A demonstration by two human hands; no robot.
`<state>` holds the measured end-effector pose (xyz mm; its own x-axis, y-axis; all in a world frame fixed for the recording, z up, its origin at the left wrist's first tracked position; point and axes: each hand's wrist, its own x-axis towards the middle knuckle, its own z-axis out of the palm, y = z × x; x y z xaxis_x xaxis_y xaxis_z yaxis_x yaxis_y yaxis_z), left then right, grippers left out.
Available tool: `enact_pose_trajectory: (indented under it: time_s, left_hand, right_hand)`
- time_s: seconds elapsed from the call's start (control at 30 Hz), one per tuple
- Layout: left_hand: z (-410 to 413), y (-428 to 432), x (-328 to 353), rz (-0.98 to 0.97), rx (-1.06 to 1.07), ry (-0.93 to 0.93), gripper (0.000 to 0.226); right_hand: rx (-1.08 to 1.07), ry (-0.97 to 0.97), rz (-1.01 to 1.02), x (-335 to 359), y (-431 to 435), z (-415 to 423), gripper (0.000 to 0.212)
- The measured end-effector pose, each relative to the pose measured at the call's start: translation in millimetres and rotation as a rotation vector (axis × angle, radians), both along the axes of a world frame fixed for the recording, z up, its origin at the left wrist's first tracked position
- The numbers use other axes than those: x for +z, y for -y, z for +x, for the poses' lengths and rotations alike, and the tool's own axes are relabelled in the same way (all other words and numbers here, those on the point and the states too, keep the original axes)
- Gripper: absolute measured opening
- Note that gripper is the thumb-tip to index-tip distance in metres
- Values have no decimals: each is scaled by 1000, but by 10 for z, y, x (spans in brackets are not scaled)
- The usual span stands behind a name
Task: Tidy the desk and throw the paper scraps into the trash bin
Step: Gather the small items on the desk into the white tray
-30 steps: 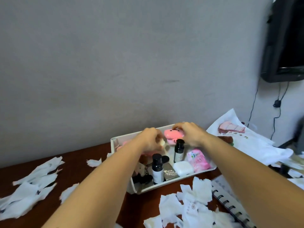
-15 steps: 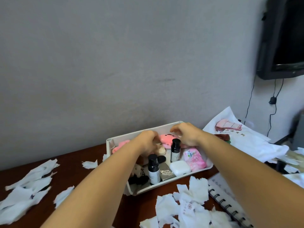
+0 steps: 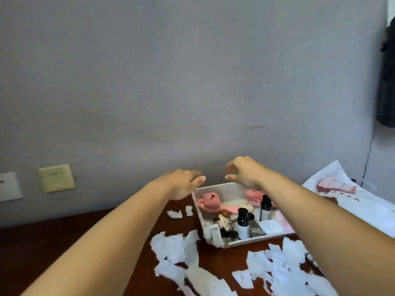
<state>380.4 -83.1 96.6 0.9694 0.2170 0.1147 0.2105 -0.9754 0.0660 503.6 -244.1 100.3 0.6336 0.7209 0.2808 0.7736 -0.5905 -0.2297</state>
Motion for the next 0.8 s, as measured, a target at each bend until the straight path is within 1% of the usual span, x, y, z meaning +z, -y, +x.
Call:
enact_pose_trajectory:
  time_s: [0.17, 0.27, 0.37, 0.43, 0.63, 0.8]
  left_hand:
    - [-985, -305, 70, 67, 95, -30, 55]
    - [-1589, -504, 82, 130, 205, -62, 57]
    - [-2209, -710, 68, 166, 313, -95, 58]
    - [-2591, -848, 52, 182, 377, -111, 59]
    - [-3763, -1219, -34, 166, 604, -125, 58]
    - [-4652, -1453, -97, 122, 764, -162, 57]
  right_hand:
    - [113, 31, -27, -12, -547, -781, 36]
    - [170, 92, -73, -90, -884, -1312, 44]
    - [268, 194, -163, -147, -1213, -1918, 45]
    - [350, 239, -172, -165, -1420, -2288, 44]
    - [603, 314, -200, -242, -1931, -3288, 51]
    - [727, 326, -218, -258, -2330, -3976, 53]
